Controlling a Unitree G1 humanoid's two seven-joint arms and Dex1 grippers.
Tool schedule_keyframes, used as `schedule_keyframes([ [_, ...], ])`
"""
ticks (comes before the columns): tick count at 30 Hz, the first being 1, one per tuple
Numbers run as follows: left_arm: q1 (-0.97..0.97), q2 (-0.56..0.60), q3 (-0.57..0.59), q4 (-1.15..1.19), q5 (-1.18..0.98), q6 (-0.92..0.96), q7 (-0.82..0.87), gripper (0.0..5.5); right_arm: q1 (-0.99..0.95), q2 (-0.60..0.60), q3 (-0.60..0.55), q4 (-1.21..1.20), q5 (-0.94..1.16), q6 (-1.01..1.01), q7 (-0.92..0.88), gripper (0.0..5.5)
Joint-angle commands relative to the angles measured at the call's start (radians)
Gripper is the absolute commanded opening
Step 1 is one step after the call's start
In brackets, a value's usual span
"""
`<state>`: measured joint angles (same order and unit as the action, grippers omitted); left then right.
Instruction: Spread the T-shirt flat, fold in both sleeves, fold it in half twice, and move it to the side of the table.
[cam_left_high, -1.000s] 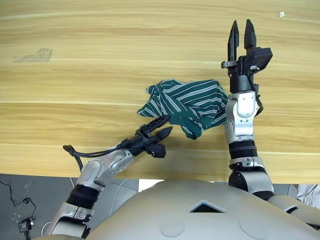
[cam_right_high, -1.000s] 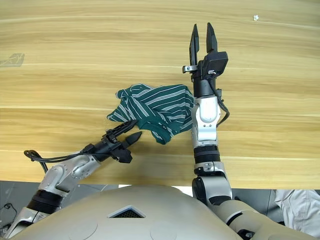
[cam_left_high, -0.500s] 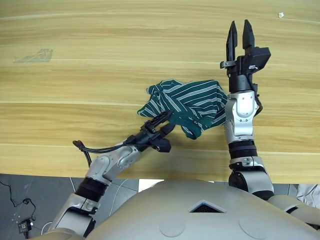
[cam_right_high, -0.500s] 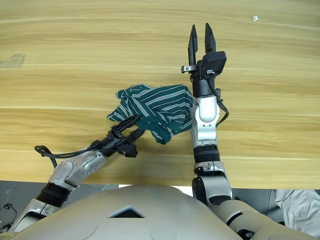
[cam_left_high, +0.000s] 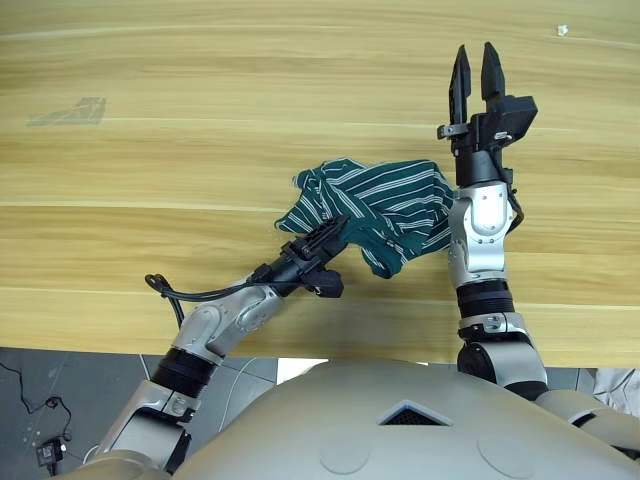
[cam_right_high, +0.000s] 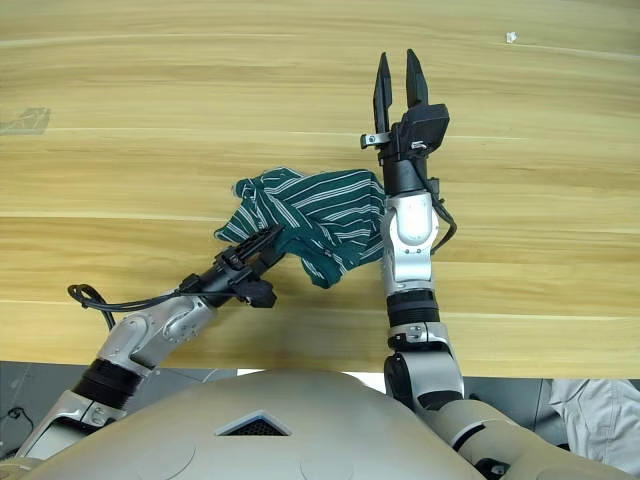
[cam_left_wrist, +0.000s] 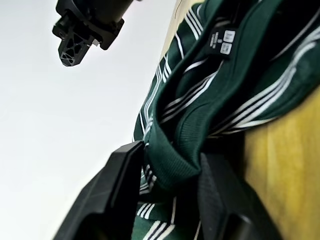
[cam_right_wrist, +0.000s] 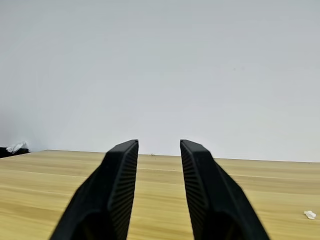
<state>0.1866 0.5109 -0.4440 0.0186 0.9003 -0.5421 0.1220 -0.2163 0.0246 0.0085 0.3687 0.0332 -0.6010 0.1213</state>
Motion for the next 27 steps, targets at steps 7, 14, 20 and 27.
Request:
schedule_keyframes([
  [7, 0.125, 0.140, -0.018, -0.134, 0.001, 0.040, -0.191, 0.33, -0.028, -0.008, 0.004, 0.023, -0.006, 0.003, 0.003, 1.54],
  [14, 0.118, 0.176, -0.005, -0.218, -0.029, 0.056, -0.300, 0.03, -0.041, -0.008, -0.001, 0.052, -0.007, -0.009, 0.002, 1.54],
  [20, 0.058, 0.187, 0.005, -0.299, -0.161, 0.166, -0.572, 0.03, -0.050, -0.005, -0.005, 0.080, 0.002, -0.016, 0.004, 1.54],
  [27, -0.118, 0.153, 0.069, -0.514, -0.566, 0.501, -0.965, 0.03, 0.164, -0.033, 0.098, -0.217, 0.058, 0.078, 0.135, 1.54],
])
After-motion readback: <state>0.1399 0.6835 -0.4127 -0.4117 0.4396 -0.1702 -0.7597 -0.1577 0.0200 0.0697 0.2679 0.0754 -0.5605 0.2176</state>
